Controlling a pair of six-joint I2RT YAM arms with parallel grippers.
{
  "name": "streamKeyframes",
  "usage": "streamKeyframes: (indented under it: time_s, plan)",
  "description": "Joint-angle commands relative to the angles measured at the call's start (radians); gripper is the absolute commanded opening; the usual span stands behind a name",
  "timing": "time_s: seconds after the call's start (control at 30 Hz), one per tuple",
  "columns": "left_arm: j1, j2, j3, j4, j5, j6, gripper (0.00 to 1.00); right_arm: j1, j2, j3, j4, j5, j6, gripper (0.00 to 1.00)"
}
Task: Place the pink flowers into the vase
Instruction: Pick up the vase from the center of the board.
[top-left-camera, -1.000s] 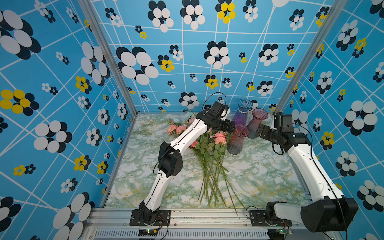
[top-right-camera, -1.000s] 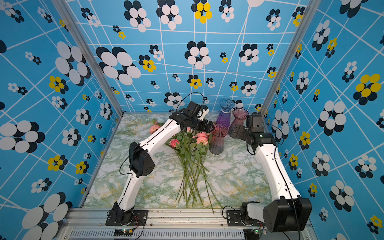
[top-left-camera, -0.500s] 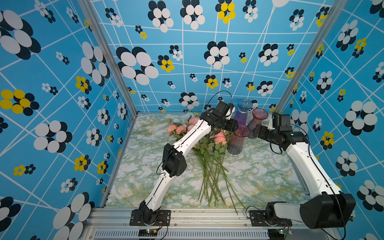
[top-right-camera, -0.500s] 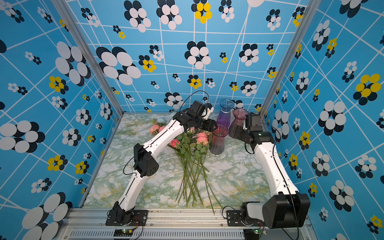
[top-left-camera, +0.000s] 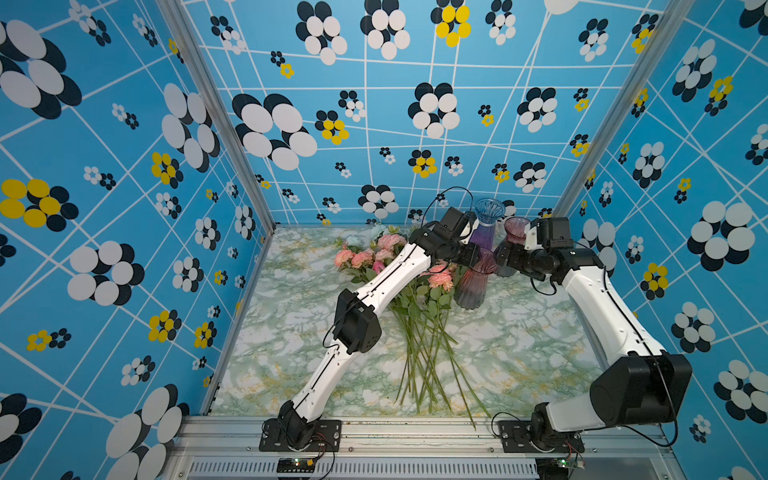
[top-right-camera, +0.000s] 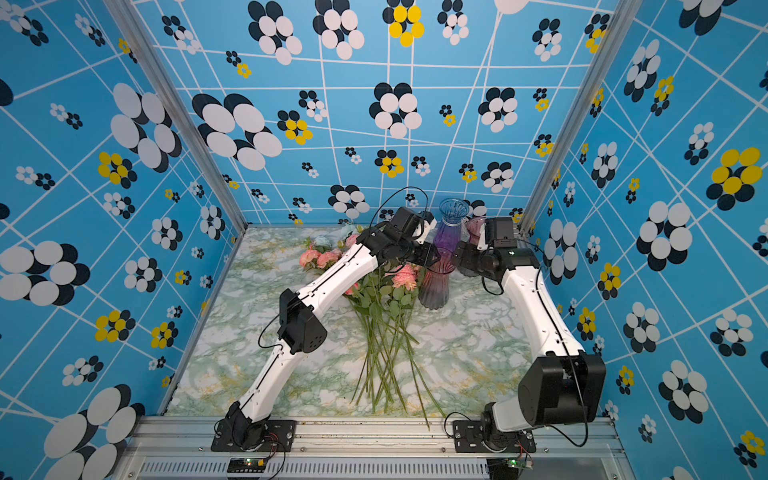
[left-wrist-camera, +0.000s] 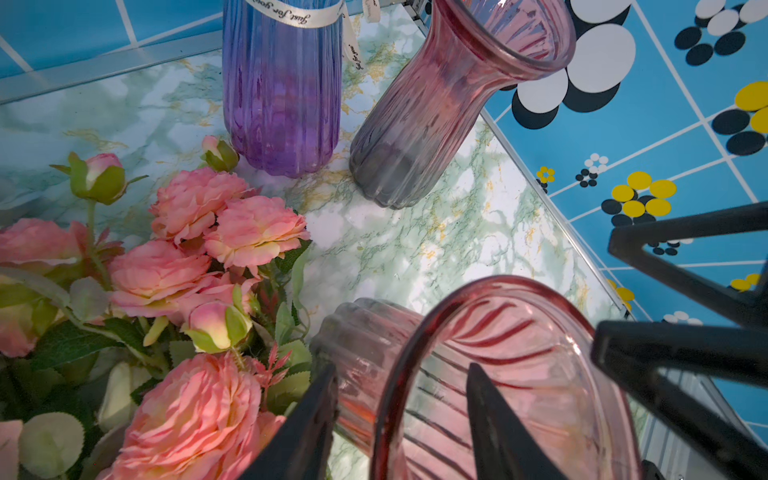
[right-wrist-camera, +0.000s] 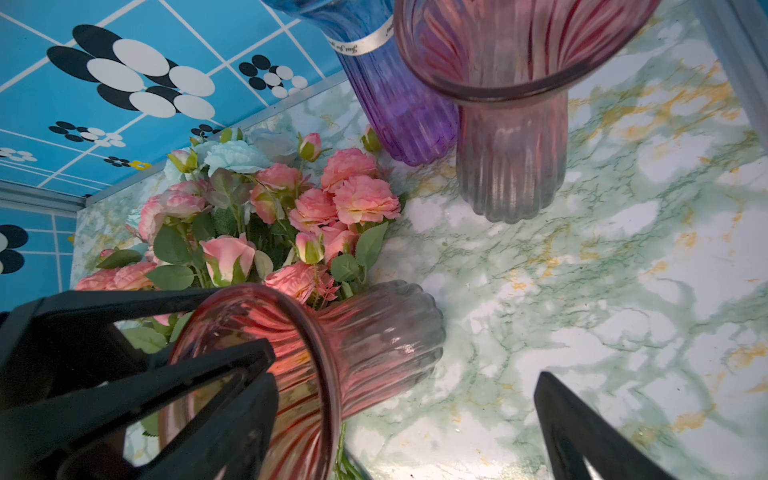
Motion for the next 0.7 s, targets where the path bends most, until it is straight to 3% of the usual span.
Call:
streamKeyframes:
  time_s: [0.0, 0.1, 0.2, 0.33, 0.5, 0.67]
  plan:
    - [-0.002, 0.006, 0.029, -0.018, -0.001, 0.026, 0.44, -0.003, 0.021, 0.023, -0.006, -0.061, 0.022, 0.97]
    - [-0.002, 0.012, 0.03, -0.023, 0.008, 0.038, 0.42, -0.003, 0.034, 0.023, 0.003, -0.071, 0.032, 0.96]
    - [-0.002, 0.012, 0.029, -0.028, 0.008, 0.043, 0.29, -0.003, 0.042, 0.014, 0.016, -0.092, 0.04, 0.95]
    - [-0.001, 0.01, 0.028, -0.028, 0.02, 0.047, 0.19, -0.003, 0.054, 0.008, 0.022, -0.109, 0.045, 0.92]
    - [-0.001, 0.02, 0.029, -0.029, 0.047, 0.05, 0.19, -0.003, 0.068, 0.0, 0.034, -0.14, 0.054, 0.89]
    - [-0.002, 0.023, 0.029, -0.037, 0.064, 0.056, 0.17, -0.003, 0.08, -0.005, 0.03, -0.161, 0.06, 0.8]
